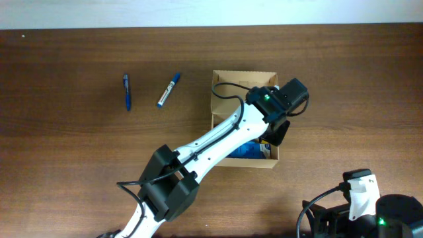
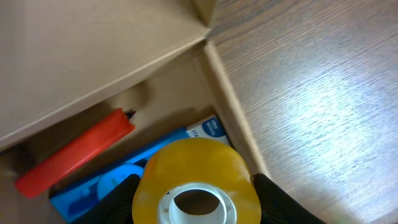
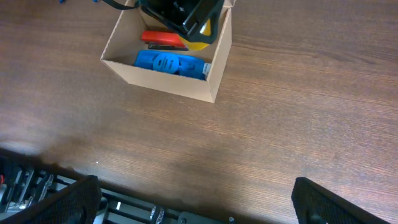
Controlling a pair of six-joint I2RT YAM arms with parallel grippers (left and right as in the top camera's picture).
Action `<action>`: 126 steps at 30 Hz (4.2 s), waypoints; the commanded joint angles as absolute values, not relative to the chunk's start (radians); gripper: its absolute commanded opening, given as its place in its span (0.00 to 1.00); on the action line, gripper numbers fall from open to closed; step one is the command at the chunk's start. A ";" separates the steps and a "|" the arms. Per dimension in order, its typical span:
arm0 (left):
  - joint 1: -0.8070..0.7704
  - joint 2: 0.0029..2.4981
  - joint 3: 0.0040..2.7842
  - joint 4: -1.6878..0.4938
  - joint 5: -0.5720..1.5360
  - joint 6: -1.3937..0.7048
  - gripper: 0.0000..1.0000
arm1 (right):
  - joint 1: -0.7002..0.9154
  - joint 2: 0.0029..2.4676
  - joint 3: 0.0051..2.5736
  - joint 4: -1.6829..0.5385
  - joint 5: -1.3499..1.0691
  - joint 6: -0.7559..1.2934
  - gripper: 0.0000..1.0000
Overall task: Pack container
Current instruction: 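Carry the tape roll over the box and lower it inside, then open the left gripper and move it to the blue whiteboard marker, then grasp the blue marker and lower it into the box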
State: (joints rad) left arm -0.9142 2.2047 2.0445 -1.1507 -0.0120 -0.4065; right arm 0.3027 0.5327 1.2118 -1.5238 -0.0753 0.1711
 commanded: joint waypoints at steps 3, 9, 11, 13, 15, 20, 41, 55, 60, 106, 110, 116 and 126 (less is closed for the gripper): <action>-0.911 2.286 2.040 -1.084 -0.044 -0.387 0.17 | 0.301 0.529 1.222 -1.522 -0.067 0.161 0.99; -0.892 2.288 2.040 -1.077 -0.052 -0.418 0.15 | 0.301 0.529 1.222 -1.522 -0.067 0.161 0.99; -0.891 2.277 2.040 -1.089 -0.053 -0.418 0.14 | 0.301 0.529 1.222 -1.522 -0.067 0.161 0.99; -0.878 2.258 2.041 -1.110 -0.076 -0.443 0.11 | 0.301 0.529 1.222 -1.522 -0.067 0.161 0.99; -0.862 2.249 2.041 -1.131 -0.101 -0.499 0.10 | 0.301 0.529 1.222 -1.522 -0.067 0.161 0.99; -0.836 2.249 2.041 -1.087 -0.059 -0.533 0.11 | 0.301 0.529 1.222 -1.522 -0.067 0.161 0.99; -0.857 2.271 2.040 -1.054 0.004 -0.514 0.81 | 0.301 0.529 1.222 -1.522 -0.067 0.161 0.99; -0.890 2.121 2.041 -1.238 -0.053 -0.477 0.81 | 0.301 0.529 1.222 -1.522 -0.067 0.161 0.99; -0.872 2.046 2.041 -1.290 -0.112 -0.477 0.81 | 0.301 0.529 1.222 -1.522 -0.067 0.161 0.99; -0.194 2.194 1.536 -0.478 0.012 0.390 0.73 | 0.301 0.529 1.222 -1.522 -0.067 0.161 0.99; -0.166 2.205 1.536 -0.480 0.091 0.340 0.72 | 0.301 0.529 1.222 -1.522 -0.067 0.161 0.99; -0.151 2.249 1.536 -0.499 0.091 0.326 0.61 | 0.301 0.529 1.222 -1.522 -0.067 0.161 0.99; -0.160 2.246 1.536 -0.540 0.091 0.167 0.16 | 0.301 0.529 1.222 -1.522 -0.067 0.161 0.99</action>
State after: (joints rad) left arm -0.1604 2.1998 1.5486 -0.5133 0.1040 0.2138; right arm 0.3027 0.5327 1.2118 -1.5238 -0.0753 0.1707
